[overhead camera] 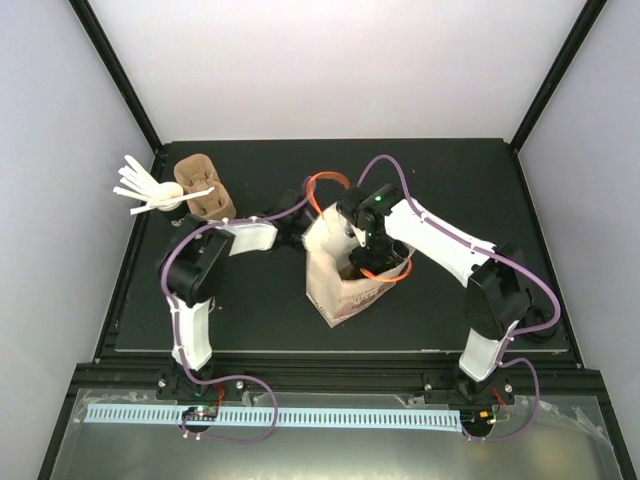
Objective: Pack the takeout coffee
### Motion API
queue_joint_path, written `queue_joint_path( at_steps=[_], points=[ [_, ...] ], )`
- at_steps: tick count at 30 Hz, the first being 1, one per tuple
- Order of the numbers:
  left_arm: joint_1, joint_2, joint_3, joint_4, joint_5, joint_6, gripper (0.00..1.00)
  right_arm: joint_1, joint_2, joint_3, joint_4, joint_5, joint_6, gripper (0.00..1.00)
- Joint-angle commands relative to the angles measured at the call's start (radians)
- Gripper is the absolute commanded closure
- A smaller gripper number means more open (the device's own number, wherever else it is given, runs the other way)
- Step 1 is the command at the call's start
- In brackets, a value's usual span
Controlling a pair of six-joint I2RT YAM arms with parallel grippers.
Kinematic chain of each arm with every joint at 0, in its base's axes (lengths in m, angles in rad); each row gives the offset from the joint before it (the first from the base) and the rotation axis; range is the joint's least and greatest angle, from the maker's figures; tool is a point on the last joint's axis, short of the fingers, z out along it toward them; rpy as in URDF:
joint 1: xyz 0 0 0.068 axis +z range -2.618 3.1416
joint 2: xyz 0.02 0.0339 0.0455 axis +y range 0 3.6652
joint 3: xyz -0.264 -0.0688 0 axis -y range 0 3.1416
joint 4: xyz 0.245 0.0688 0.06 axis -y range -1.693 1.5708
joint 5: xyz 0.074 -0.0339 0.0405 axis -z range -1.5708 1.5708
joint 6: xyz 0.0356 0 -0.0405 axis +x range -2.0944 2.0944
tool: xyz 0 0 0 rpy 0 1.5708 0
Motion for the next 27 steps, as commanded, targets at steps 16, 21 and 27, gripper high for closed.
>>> queue_joint_path(
  at_steps=[16,21,27],
  points=[
    [0.262,-0.504,-0.020,-0.403,-0.241,0.342,0.01,0.000,0.271,-0.069,0.308,0.010,-0.047,0.60],
    [0.266,-0.591,0.015,-0.448,-0.305,0.376,0.01,0.011,0.282,-0.109,0.324,0.002,-0.049,0.60],
    [0.266,-0.676,0.026,-0.469,-0.396,0.392,0.01,0.023,0.300,-0.124,0.341,0.039,-0.043,0.60]
  ],
)
